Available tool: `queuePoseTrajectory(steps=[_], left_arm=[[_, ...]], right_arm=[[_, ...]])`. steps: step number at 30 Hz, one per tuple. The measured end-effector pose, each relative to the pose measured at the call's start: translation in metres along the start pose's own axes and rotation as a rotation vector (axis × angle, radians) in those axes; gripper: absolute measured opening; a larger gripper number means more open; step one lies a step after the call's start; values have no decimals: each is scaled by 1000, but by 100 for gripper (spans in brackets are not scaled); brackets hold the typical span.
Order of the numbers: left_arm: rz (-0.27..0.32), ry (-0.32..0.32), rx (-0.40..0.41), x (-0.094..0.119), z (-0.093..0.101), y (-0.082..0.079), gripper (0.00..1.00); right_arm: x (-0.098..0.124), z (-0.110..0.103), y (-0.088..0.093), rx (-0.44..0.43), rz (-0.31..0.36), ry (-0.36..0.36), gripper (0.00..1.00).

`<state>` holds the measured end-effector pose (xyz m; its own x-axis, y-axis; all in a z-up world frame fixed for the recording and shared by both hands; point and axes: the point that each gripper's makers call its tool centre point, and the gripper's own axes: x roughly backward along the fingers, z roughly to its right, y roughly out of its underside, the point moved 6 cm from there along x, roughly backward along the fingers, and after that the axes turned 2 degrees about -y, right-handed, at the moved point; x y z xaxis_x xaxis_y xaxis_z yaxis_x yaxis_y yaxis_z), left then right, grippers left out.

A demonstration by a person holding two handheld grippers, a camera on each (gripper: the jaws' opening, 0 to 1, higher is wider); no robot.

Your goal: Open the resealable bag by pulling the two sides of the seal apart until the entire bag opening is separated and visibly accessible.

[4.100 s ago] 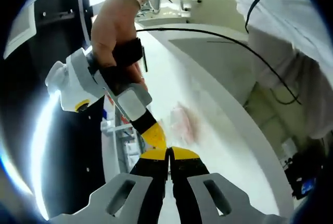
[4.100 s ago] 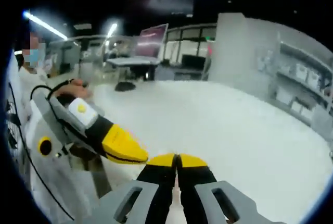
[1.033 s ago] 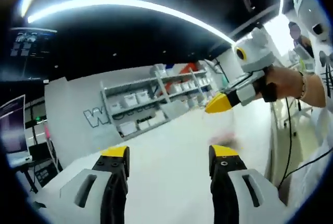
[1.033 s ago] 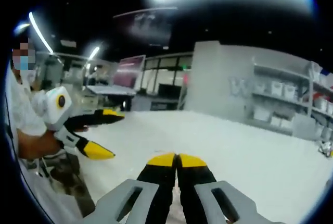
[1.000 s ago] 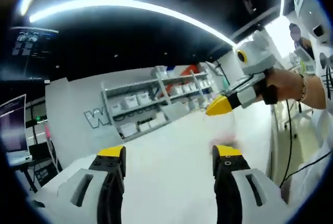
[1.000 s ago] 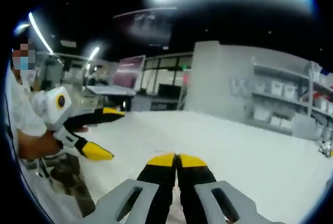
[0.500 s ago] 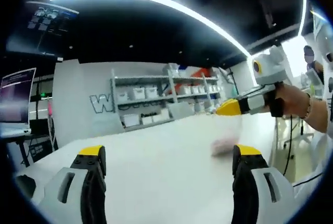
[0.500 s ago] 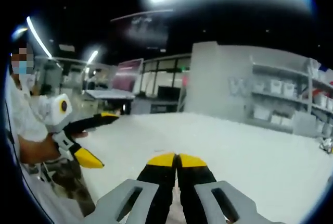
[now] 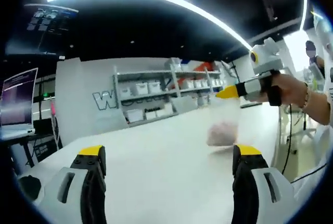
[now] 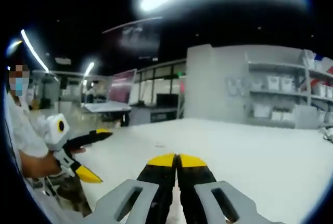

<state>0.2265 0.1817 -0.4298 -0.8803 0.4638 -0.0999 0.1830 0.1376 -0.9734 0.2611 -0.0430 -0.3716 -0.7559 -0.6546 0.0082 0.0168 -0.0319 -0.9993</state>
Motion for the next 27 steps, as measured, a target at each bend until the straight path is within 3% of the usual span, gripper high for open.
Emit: queuePoseTrajectory(steps=[10,27], left_arm=[[-19,-20,-4,1,-5,6,100],[-14,-35,-14,4,-7,9,100]], right_arm=[[-21,17,-13,-29,25,3,0],[-48,33,-11,-76,6,15,0]])
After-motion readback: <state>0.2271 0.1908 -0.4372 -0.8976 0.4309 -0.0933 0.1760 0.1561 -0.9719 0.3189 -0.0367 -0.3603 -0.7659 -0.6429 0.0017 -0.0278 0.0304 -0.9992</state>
